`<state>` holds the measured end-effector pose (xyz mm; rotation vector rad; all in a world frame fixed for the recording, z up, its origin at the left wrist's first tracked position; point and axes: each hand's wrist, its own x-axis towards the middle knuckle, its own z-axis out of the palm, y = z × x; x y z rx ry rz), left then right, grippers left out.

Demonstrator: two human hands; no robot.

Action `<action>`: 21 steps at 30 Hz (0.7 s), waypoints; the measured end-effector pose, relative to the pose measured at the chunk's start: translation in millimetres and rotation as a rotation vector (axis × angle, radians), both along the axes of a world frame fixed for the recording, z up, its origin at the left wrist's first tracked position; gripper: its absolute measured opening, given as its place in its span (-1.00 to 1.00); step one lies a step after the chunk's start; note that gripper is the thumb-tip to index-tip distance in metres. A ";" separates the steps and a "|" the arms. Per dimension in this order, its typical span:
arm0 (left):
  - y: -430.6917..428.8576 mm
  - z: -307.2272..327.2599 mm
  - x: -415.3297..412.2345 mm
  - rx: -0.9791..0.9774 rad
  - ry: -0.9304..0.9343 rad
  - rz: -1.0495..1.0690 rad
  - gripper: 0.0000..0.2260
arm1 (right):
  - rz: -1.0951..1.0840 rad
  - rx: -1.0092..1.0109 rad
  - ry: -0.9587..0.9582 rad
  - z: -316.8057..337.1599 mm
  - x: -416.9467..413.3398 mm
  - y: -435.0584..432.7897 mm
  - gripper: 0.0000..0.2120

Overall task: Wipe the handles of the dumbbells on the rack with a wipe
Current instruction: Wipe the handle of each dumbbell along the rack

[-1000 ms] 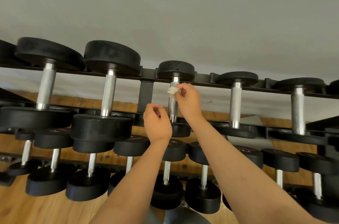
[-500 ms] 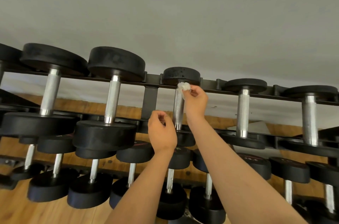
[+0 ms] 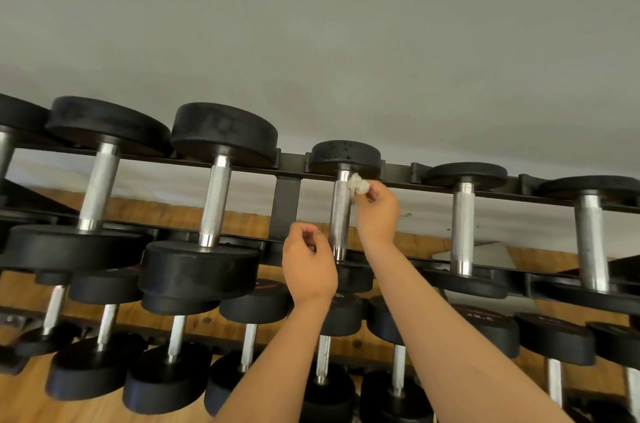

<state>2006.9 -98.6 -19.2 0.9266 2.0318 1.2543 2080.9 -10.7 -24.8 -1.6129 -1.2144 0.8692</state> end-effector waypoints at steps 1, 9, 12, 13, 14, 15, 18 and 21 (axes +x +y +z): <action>-0.1 0.3 0.1 0.001 0.000 0.000 -0.90 | 0.014 0.005 -0.035 -0.8 0.6 -0.9 -0.87; -0.5 2.4 0.4 -0.007 -0.007 -0.002 -0.90 | 0.046 -0.056 -0.039 19.5 0.6 0.9 -0.82; -0.5 2.4 0.3 -0.008 -0.013 -0.006 -0.88 | 0.015 -0.076 0.100 21.8 -0.7 -5.1 -0.79; -0.7 3.0 0.4 -0.008 -0.015 -0.007 -0.87 | 0.003 -0.078 0.160 21.6 -1.1 -7.4 -0.80; -0.8 3.8 0.6 -0.009 -0.017 -0.006 -0.87 | -0.011 -0.081 0.223 20.9 -1.3 -9.1 -0.81; -1.1 4.7 0.7 -0.010 -0.018 -0.005 -0.86 | -0.023 -0.085 0.276 20.0 -1.2 -10.3 -0.83; -1.4 6.8 1.1 -0.016 -0.013 -0.007 -0.86 | -0.018 -0.077 0.298 17.9 0.5 -12.0 -0.84; -1.2 7.2 1.1 -0.017 -0.013 -0.007 -0.86 | -0.002 -0.040 0.249 16.5 1.5 -11.9 -0.86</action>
